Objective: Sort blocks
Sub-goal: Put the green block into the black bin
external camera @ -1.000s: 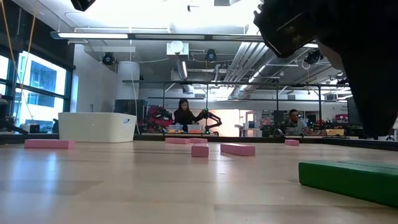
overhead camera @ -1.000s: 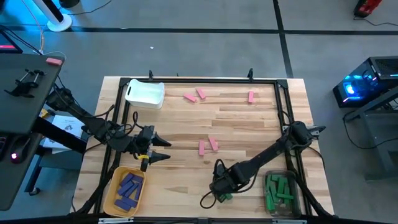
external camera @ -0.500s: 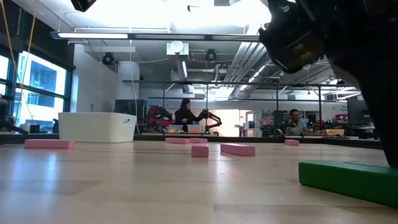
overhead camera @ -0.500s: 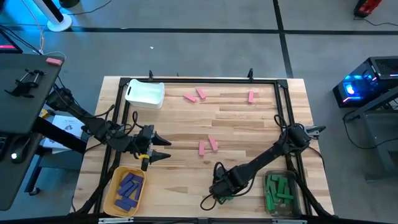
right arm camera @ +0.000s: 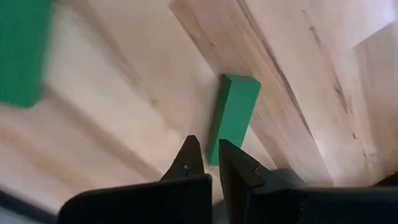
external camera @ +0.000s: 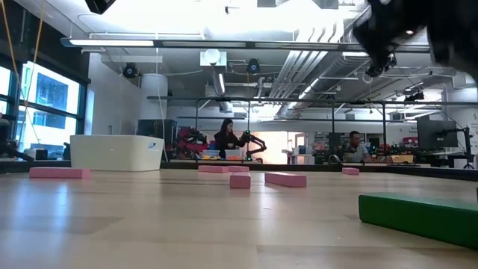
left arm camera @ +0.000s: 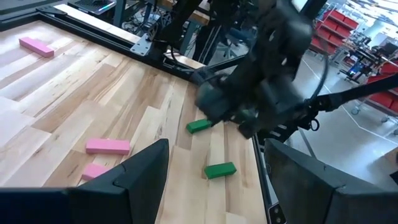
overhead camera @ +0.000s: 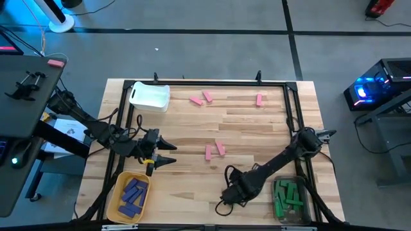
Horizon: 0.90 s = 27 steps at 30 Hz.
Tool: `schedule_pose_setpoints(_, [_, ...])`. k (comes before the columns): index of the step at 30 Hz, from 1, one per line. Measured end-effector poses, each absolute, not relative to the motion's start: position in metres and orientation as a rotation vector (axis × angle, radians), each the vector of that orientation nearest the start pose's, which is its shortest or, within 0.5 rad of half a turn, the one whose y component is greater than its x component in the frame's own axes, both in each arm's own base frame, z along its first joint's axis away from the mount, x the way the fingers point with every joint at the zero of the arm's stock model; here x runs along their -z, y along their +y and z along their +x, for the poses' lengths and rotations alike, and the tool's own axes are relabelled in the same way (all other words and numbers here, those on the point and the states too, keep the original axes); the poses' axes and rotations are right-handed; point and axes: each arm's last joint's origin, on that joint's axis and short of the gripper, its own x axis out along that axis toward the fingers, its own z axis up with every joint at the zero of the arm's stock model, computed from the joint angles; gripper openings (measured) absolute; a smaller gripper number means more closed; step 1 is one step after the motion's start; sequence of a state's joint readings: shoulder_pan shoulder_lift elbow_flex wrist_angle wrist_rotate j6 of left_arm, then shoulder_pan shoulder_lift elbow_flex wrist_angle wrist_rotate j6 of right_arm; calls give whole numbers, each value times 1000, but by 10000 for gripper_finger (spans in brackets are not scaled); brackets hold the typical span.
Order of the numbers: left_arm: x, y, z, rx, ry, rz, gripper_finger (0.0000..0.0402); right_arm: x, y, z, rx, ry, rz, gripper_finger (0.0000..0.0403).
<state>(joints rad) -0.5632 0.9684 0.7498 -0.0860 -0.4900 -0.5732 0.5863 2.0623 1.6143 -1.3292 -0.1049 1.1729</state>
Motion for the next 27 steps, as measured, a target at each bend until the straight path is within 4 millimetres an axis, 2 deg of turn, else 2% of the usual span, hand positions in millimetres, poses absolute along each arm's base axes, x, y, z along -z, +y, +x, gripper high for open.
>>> schedule_pose_setpoints(4, [-298, -101, 186, -5, 277, -415, 248, -212, 214, 299, 547, 1688, 382, 0])
schedule_pose_setpoints(9, [-298, -101, 186, -6, 279, -414, 248, -200, 213, 278, 524, 1889, 357, 0])
schedule_pose_setpoints(12, [-298, -101, 186, -6, 279, -414, 248, -207, 212, 277, 501, 1802, 412, 0])
schedule_pose_setpoints(17, [-298, -102, 186, 2, 283, -420, 248, -220, 206, 274, 662, 1627, 433, 5])
schedule_pose_setpoints(21, [-298, -102, 186, -1, 283, -440, 248, -217, 203, 273, 652, 1654, 465, 41])
schedule_pose_setpoints(27, [-298, -102, 186, -2, 283, -443, 248, -202, 201, 272, 630, 1669, 495, 143])
